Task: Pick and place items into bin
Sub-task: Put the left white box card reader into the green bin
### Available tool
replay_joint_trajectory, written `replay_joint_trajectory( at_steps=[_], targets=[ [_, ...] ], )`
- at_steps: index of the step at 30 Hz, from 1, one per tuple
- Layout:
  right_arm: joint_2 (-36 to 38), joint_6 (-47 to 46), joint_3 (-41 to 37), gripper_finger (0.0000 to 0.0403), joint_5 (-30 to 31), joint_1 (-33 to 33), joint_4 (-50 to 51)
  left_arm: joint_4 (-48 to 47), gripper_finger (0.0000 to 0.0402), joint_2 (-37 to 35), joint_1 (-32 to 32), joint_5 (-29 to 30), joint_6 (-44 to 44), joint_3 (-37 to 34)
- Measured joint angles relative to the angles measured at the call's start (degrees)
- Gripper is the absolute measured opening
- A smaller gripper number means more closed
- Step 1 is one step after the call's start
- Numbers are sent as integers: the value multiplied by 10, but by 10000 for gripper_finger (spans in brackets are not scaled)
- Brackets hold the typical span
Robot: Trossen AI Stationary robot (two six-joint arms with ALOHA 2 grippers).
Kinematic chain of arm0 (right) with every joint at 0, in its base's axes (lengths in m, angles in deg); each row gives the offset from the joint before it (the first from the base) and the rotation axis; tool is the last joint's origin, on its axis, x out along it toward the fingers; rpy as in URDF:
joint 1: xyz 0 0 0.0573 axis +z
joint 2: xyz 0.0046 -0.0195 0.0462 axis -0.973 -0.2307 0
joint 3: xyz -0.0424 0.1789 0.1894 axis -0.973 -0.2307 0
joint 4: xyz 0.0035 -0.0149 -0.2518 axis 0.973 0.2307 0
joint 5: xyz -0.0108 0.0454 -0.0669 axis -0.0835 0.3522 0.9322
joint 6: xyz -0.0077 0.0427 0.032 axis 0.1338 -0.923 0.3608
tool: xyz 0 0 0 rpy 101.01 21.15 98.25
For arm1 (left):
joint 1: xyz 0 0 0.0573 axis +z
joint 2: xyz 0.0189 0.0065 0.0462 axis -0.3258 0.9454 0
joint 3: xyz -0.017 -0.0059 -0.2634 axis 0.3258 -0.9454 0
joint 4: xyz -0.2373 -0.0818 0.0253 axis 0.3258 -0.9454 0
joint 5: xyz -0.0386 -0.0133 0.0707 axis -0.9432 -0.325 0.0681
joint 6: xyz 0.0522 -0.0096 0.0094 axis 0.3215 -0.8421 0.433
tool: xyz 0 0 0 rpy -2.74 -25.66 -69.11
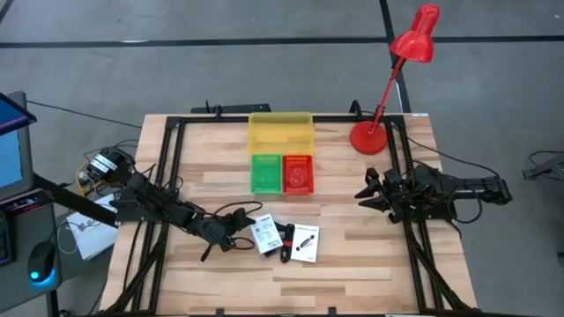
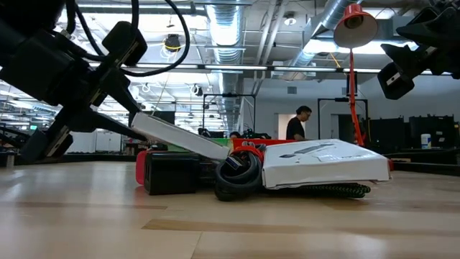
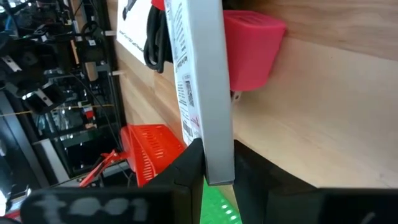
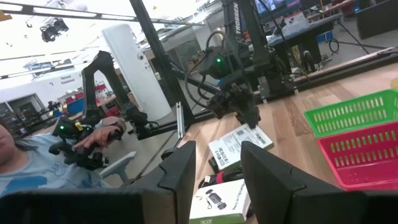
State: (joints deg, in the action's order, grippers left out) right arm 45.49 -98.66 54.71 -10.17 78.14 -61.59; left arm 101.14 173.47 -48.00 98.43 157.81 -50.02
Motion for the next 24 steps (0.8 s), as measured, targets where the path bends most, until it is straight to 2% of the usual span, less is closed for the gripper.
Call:
replay_joint_trajectory(
  at_steps=[9,13,18,24],
  targets=[
    [0,0,0,123,0,0,0,44,55,0,-8,59,0,0],
    [0,0,0,123,0,0,0,52,55,0,-8,103,0,0],
    [0,0,0,123,0,0,0,94,55,0,-7,178,12,0],
    [0,0,0,123,0,0,0,138,55,0,1,300,66,0]
  ],
)
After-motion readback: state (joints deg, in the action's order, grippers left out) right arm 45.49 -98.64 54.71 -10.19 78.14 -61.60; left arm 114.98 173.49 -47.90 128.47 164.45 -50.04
